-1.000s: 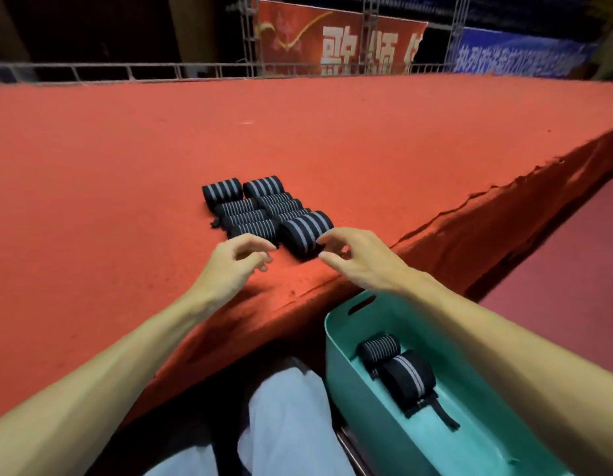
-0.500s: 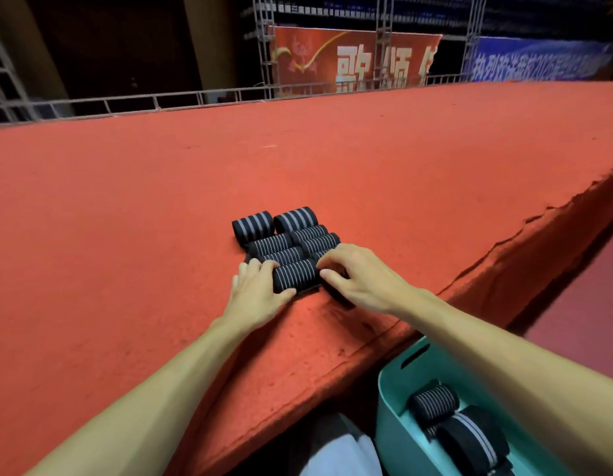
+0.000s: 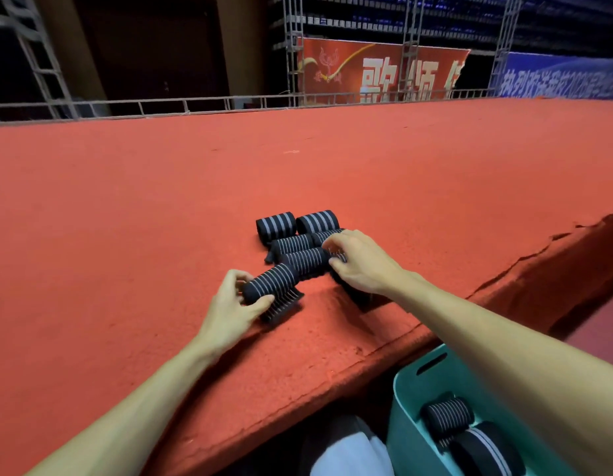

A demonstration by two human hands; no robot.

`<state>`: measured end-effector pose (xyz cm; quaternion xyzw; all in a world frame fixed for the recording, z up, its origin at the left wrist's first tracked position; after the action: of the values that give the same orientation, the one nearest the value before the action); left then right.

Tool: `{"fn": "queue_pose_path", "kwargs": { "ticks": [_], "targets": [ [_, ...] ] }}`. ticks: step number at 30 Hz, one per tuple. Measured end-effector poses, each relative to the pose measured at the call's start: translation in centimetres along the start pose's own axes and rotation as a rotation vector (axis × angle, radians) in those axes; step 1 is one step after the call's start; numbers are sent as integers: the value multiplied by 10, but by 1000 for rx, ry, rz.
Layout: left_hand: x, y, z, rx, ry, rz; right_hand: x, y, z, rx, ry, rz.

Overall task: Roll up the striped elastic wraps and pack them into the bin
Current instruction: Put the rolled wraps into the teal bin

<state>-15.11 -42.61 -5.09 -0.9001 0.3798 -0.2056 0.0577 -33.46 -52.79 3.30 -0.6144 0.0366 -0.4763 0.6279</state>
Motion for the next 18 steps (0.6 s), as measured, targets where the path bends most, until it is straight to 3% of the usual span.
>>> {"fn": "queue_pose_path", "kwargs": {
  "ticks": [5,13,18],
  "targets": [
    [1,-26,20,-149,-160,-245,28,34,14,-153,-67,72],
    [6,-27,35,-108,-189,-269,42,89,18,-438,-71,206],
    [8,-29,29,-53,-153,-289,44,79,27,-461,-129,69]
  ]
}}
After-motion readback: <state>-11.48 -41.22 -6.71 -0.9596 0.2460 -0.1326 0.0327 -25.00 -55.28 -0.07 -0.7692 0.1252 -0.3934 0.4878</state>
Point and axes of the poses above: each hand's wrist, its own x-axis towards the middle knuckle, its own y-axis out of the palm, z = x × y, the point moved 9 cm from there along x, towards the middle knuckle, and after that the axes turned 14 degrees about -z, right-handed, at the moved point
